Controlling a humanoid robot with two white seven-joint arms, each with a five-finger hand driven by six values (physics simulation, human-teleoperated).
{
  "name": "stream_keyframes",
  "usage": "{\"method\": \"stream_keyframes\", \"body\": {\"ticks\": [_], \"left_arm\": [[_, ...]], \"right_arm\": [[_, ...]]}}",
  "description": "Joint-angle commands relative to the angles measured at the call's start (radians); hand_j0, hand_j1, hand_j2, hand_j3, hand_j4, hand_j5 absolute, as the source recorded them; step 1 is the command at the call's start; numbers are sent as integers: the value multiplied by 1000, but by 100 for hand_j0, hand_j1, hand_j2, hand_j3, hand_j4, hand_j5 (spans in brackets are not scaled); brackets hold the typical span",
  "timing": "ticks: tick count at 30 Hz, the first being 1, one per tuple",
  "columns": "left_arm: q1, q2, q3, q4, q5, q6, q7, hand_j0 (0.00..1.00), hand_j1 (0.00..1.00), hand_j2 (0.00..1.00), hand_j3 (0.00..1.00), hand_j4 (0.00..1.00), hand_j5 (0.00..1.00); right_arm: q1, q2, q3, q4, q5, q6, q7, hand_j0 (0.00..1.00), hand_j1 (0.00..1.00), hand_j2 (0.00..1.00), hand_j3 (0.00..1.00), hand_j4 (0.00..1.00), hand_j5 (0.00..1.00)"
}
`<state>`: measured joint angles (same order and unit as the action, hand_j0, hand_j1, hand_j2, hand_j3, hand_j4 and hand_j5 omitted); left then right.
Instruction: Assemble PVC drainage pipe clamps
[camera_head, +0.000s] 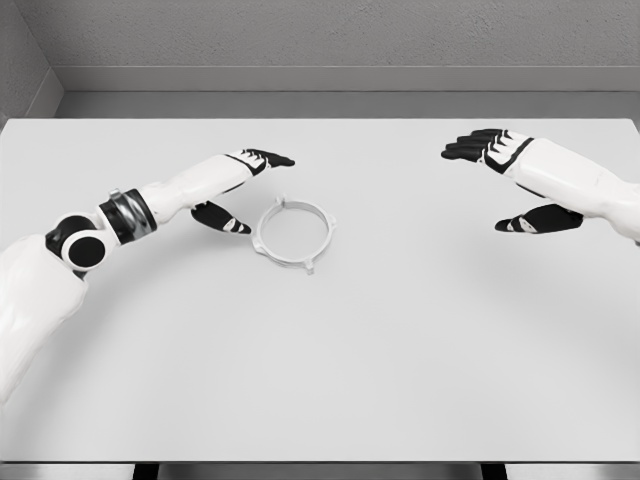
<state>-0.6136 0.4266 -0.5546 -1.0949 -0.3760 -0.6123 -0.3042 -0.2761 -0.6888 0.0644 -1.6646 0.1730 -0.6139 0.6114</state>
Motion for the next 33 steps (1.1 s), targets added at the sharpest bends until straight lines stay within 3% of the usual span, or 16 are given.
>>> {"method": "stream_keyframes", "body": {"ticks": [1,21,33], "left_arm": [[-2,-3,1,12,6,1,1,100,100,100,100,100,100],[-17,-58,1,133,6,1,1,100,100,100,100,100,100],[-25,-74,2,147,6,1,1,100,100,100,100,100,100]], "right_arm": [[0,-1,0,-1,-7,3,-1,100,100,100,100,100,100],[0,-6,-1,0,-7,3,-1,100,100,100,100,100,100],[0,-6,0,0,-7,3,-1,100,100,100,100,100,100]]}}
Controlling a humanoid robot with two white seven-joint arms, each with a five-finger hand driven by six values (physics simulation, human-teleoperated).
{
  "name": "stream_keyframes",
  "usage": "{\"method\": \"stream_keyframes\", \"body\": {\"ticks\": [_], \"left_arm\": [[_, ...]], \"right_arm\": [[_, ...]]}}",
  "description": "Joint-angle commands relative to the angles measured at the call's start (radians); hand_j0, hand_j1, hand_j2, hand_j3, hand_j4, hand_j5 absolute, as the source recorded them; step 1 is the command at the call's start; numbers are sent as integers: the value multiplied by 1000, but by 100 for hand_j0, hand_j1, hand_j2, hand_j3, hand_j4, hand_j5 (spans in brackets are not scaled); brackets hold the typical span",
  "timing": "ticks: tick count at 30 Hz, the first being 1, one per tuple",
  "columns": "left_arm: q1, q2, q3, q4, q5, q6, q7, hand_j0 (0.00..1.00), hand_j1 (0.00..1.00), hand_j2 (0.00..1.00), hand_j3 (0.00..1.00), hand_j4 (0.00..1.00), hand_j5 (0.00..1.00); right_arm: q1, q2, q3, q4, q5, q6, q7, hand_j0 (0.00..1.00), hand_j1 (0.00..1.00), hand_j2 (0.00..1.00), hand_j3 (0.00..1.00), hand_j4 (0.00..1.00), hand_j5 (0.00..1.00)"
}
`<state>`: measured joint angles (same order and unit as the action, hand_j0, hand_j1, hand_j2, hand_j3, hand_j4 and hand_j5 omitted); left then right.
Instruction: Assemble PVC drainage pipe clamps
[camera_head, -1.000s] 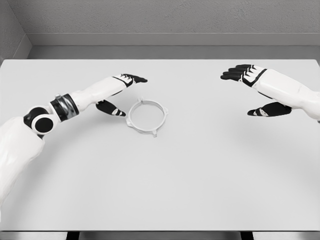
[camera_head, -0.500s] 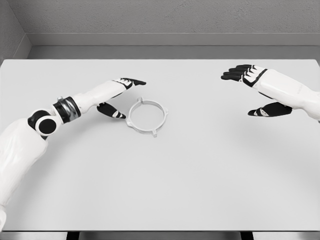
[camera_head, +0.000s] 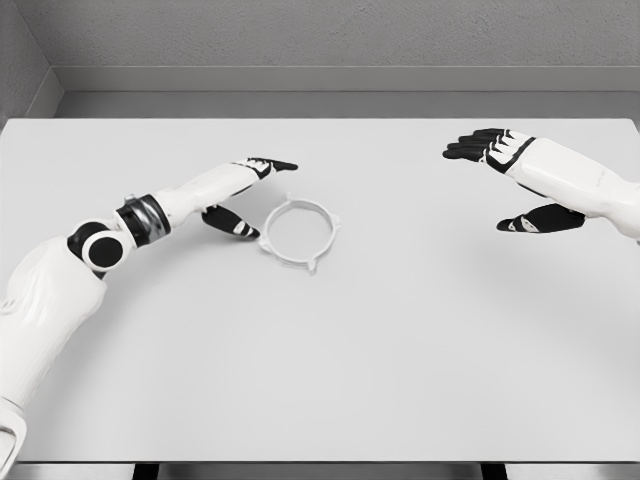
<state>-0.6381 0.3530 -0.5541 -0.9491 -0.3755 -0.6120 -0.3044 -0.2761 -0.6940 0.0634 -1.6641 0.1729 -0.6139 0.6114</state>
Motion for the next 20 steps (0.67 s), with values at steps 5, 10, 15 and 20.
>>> {"method": "stream_keyframes", "body": {"ticks": [5,10,15,20], "left_arm": [[-8,12,10,13,7,1,1,100,100,100,100,100,100],[-17,107,17,3,12,1,1,100,100,100,100,100,100],[-6,233,60,9,13,1,1,100,100,100,100,100,100],[-12,336,63,1,24,1,4,100,100,100,100,100,100]], "right_arm": [[2,-1,0,0,-7,3,-1,100,100,100,100,100,100],[0,-1,1,0,-7,3,-1,100,100,100,100,100,100],[0,-1,1,0,-7,3,-1,100,100,100,100,100,100],[3,-1,1,-2,-9,3,-1,100,100,100,100,100,100]]}}
